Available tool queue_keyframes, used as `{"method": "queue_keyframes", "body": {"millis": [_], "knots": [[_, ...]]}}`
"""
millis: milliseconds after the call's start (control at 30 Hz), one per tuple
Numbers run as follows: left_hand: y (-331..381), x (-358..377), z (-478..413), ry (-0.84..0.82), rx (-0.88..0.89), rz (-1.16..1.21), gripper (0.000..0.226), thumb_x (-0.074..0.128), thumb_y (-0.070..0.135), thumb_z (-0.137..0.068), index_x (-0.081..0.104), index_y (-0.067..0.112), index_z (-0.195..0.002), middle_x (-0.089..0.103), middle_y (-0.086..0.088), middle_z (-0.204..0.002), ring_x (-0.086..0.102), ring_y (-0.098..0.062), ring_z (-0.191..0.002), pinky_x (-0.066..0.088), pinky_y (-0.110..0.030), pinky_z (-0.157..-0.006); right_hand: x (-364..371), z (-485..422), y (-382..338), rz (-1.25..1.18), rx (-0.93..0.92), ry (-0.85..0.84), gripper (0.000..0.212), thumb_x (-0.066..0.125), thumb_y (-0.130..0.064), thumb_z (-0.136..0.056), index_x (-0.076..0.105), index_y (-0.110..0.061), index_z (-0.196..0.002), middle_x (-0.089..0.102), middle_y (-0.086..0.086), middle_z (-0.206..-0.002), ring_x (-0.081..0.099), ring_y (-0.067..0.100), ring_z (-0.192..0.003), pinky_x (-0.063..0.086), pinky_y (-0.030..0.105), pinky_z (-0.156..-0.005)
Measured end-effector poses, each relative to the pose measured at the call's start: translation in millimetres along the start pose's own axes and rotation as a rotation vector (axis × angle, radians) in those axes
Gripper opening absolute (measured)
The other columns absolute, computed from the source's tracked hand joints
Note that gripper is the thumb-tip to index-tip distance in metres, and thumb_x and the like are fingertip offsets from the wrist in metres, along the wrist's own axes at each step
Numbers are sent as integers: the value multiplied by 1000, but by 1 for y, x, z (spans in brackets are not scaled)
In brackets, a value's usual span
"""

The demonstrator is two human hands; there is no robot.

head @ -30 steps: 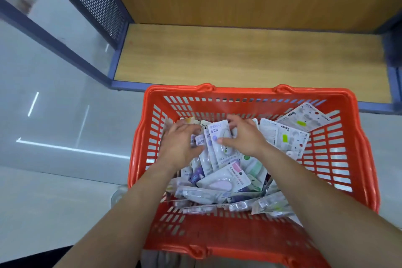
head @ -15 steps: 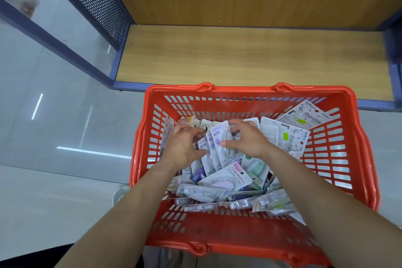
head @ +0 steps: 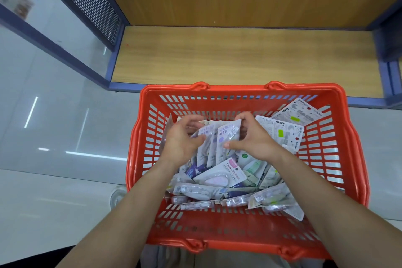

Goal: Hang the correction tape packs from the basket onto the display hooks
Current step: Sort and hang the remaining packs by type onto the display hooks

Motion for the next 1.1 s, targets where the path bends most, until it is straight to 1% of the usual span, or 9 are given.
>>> {"method": "queue_keyframes", "body": {"millis": [100,233,400,500,600,700,833,967,1100], "knots": [[7,-4,-8,49,-22,237,41,80,1,-85,68,25,-116,74,4,-111,69,-9,-109,56,-31,-95,-4,-1,-2,-76,4,89,80,97,-31,-64,46,-43,-126,64,0,-125,66,18,-109,59,39,-88],[0,1,-18,0,-100,273,30,79,12,-89,73,26,-115,76,7,-113,70,-12,-113,56,-43,-101,-3,-3,0,-152,46,100,51,90,-10,-76,65,-19,-120,77,-2,-111,73,16,-105,58,41,-96],[-6,2,-17,-81,-75,58,17,67,22,-99,71,21,-116,71,17,-106,67,-2,-102,50,-10,-85,12,-12,2,-117,70,53,46,84,-12,-84,61,-21,-122,76,-4,-113,73,10,-103,60,41,-94],[-8,5,-14,-98,-69,66,25,64,25,-101,66,20,-125,69,14,-112,67,-9,-109,52,-17,-87,17,-14,-3,-157,52,48,46,81,-13,-87,58,-21,-126,75,-2,-114,73,14,-106,61,40,-89],[-6,3,-10,-68,-104,145,26,64,28,-101,65,20,-125,73,9,-106,70,0,-90,51,-11,-66,15,-7,-14,-231,23,53,44,80,-9,-87,61,-19,-127,77,-3,-111,74,13,-104,61,30,-82],[0,-4,-5,-19,-161,280,28,65,38,-99,64,23,-123,78,1,-103,77,-15,-88,56,-28,-59,14,1,-29,-278,-21,30,42,81,-10,-85,66,-19,-124,78,-1,-111,74,15,-104,62,31,-82],[24,-12,9,-21,-188,412,26,59,38,-102,72,18,-111,80,-4,-102,78,-25,-93,61,-46,-83,18,14,-49,-355,-53,40,46,81,-29,-78,69,-19,-121,77,1,-114,74,22,-107,60,41,-90],[46,-19,34,-94,-162,386,51,62,68,-87,72,28,-117,78,-7,-110,75,-33,-102,55,-67,-89,24,34,-66,-386,-59,78,49,79,-39,-86,62,-20,-128,75,0,-118,72,21,-110,56,48,-99],[77,-34,65,-171,-54,377,34,72,29,-96,66,19,-128,76,-7,-118,73,-27,-110,55,-52,-100,26,62,-94,-380,-107,100,46,77,-41,-89,64,-19,-126,76,2,-117,72,23,-111,56,48,-98]]}}
Point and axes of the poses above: each hand's wrist, its own z-axis away from the middle knuckle, its own x-axis out of the palm, y = z × x, the point moved 2 cm from there along -z, towards the middle knuckle
